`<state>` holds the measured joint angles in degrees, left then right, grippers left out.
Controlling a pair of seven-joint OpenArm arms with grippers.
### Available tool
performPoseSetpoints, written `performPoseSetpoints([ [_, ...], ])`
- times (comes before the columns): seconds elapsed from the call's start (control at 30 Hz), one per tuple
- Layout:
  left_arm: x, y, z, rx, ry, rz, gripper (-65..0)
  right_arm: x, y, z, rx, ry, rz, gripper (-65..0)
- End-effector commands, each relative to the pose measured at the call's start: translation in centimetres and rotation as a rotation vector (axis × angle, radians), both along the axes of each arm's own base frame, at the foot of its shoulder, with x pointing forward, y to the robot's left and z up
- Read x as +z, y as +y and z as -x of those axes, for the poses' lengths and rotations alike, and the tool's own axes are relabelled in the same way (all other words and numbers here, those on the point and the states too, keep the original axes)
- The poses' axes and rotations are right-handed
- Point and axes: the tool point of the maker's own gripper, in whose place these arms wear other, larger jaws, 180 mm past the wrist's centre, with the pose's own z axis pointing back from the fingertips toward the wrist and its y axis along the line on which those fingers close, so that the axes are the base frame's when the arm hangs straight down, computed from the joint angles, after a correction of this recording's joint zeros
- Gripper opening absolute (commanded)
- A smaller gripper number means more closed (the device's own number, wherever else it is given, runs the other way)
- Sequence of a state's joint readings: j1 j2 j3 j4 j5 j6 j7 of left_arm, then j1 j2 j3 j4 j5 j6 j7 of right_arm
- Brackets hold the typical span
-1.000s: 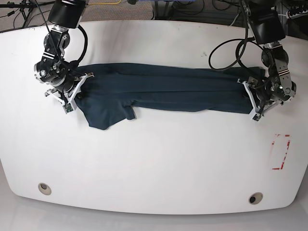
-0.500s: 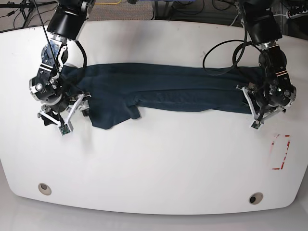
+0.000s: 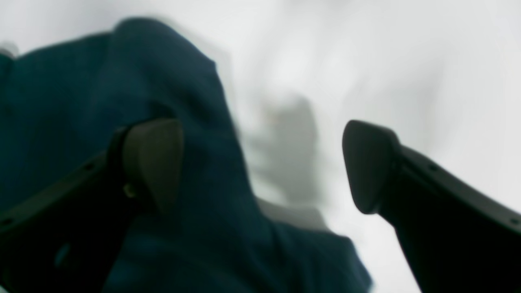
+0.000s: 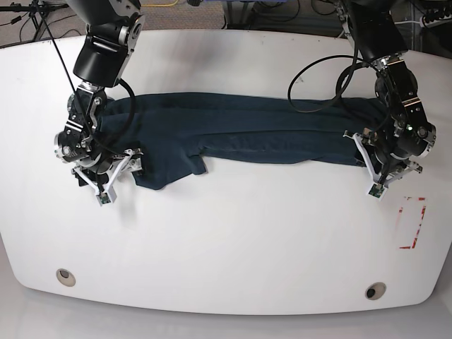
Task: Fold the T-shirt properly
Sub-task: 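Move the right gripper along the shirt end and grasp the fabric, then pull the grasped shirt end with the right gripper toward the shirt's middle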
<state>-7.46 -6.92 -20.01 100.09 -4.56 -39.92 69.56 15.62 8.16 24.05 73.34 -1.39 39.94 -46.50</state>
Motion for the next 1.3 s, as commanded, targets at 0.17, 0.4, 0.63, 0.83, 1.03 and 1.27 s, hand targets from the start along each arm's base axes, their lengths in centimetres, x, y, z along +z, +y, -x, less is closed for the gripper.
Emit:
performPoseSetpoints([
  [0.17, 0.7, 0.5, -0.1, 0.002, -0.025, -0.012, -41.4, 0.5, 2.0, -2.0, 0.007, -0.033, -0.073, -7.3],
  [0.4, 0.7, 0.6, -0.1, 0.003, -0.025, -0.014, -41.4, 0.2, 4.5, -2.1, 0.021, -0.034, -0.121, -8.7],
  [0.63, 0.7, 0.7, 0.0, 0.005, -0.024, -0.017, -41.4, 0.0, 5.3, -2.1, 0.026, -0.034, -0.138, -45.7],
  [0.83, 0.7, 0.7, 0.0, 0.005, -0.023, -0.016, -41.4, 2.2, 4.9, -2.8, 0.026, -0.092, -0.115, -63.9],
  [1.03, 0.5, 0.7, 0.0, 0.006, -0.018, -0.016, -41.4, 6.7, 4.4, -2.1, 0.032, -0.148, -0.06, -65.0],
  [1.27, 0.5, 0.7, 0.0, 0.009, -0.018, -0.015, -41.4, 9.2, 5.3, 1.5, 0.08, -0.126, -0.066, -65.0],
])
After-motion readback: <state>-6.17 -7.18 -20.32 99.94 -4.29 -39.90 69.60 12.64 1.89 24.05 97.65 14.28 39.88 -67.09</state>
